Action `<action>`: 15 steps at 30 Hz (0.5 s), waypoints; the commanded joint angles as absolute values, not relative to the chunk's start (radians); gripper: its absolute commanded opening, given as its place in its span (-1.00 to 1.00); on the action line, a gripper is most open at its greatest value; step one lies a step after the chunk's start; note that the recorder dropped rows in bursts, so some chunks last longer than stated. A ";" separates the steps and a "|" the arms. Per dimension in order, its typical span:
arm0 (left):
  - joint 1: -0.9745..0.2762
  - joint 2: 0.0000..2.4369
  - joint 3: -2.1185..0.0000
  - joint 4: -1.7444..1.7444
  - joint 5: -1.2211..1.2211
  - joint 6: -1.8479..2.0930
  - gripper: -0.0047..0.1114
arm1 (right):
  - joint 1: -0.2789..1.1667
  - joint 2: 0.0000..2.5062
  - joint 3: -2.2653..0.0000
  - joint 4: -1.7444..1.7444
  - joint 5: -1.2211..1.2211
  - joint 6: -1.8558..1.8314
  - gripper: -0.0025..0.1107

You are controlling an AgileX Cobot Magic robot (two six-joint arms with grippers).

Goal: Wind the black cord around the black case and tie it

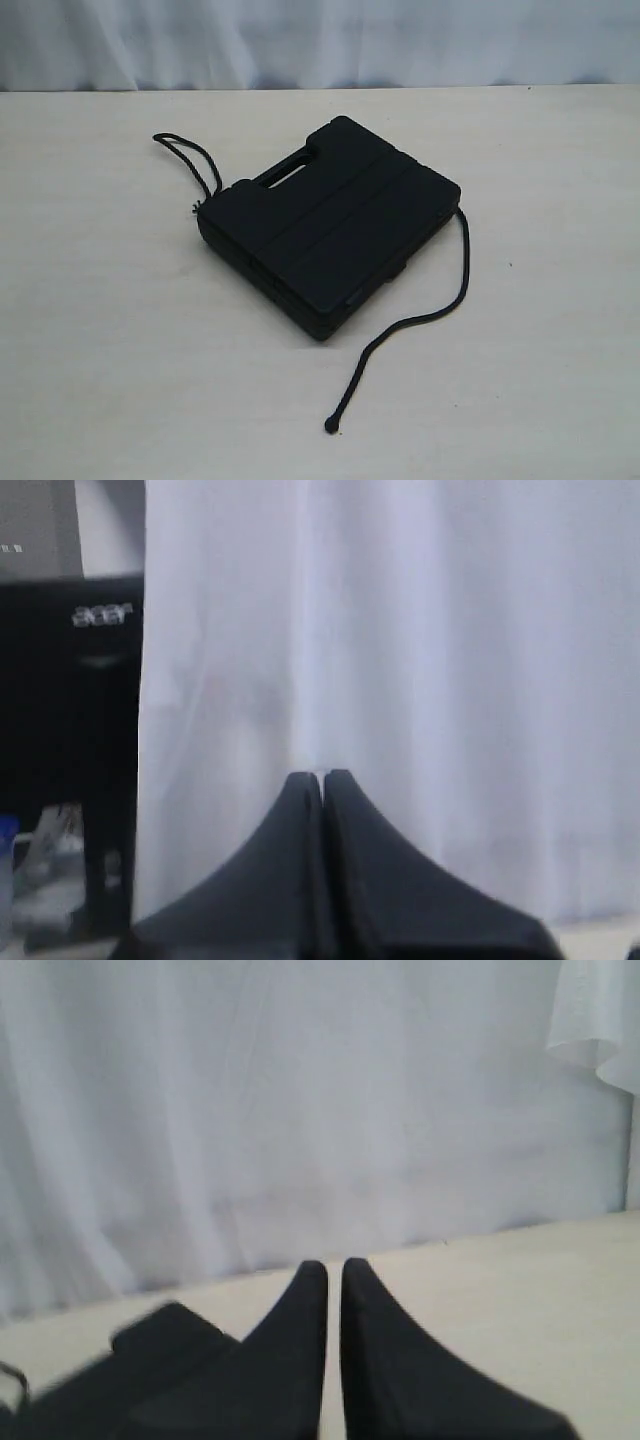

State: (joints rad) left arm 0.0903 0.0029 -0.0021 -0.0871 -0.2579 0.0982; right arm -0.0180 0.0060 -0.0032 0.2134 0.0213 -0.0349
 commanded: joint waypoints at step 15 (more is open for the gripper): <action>0.083 0.304 -0.484 -0.065 -0.489 -0.142 -0.92 | -0.021 0.245 -0.400 0.267 -0.511 0.248 -0.88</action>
